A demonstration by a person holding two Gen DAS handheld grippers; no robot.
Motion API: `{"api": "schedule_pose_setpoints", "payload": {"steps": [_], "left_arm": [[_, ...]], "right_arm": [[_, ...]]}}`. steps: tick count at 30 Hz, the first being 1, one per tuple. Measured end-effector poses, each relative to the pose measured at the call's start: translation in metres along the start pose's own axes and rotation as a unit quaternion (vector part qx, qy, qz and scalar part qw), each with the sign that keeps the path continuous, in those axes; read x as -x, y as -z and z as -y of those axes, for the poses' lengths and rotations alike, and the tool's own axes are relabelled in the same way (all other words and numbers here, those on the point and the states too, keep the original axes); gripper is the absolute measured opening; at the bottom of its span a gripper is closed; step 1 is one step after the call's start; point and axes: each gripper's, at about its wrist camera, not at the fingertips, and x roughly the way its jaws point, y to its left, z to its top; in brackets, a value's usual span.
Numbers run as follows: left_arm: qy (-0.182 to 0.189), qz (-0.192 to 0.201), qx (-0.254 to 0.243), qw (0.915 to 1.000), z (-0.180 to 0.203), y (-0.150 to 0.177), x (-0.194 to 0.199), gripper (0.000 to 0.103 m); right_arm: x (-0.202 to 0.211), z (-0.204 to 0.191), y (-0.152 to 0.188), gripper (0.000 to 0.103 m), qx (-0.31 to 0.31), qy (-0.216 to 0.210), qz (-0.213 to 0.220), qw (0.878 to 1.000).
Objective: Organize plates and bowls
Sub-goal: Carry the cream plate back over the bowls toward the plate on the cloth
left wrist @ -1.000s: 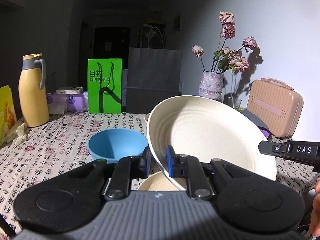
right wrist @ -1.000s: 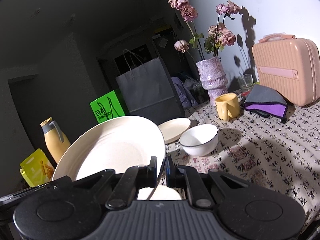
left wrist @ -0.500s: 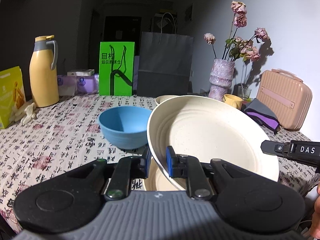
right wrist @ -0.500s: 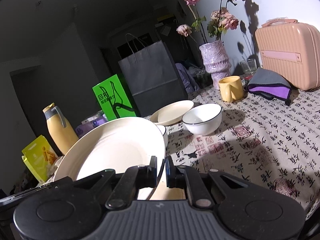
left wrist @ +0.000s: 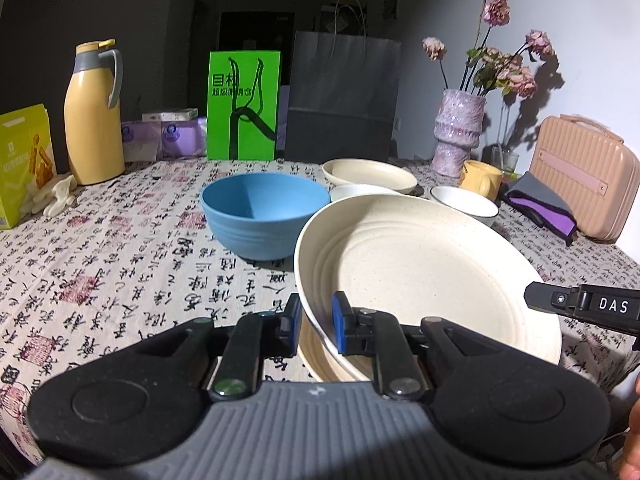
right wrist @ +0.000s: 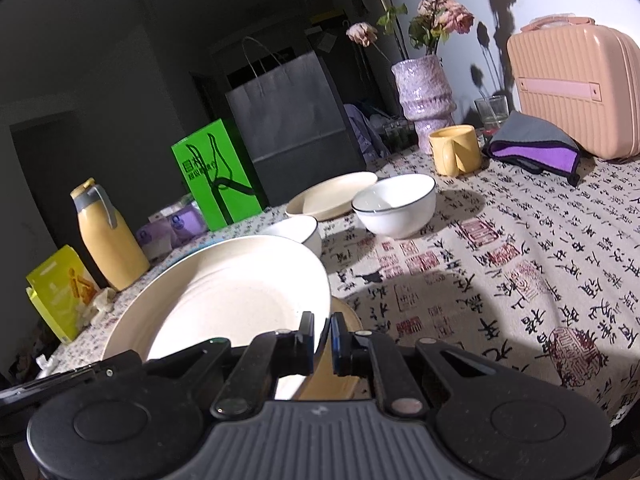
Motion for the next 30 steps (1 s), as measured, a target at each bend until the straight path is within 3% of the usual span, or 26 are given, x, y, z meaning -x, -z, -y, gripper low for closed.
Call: {"api": "schedule_pose_setpoints", "payload": {"steps": [30], "left_arm": [[-0.024,-0.026,-0.025,0.9991,0.003,0.018,-0.037,0.017]], "right_arm": [[-0.032,-0.019,0.024,0.009,0.109,0.069,0.002,0.992]]}}
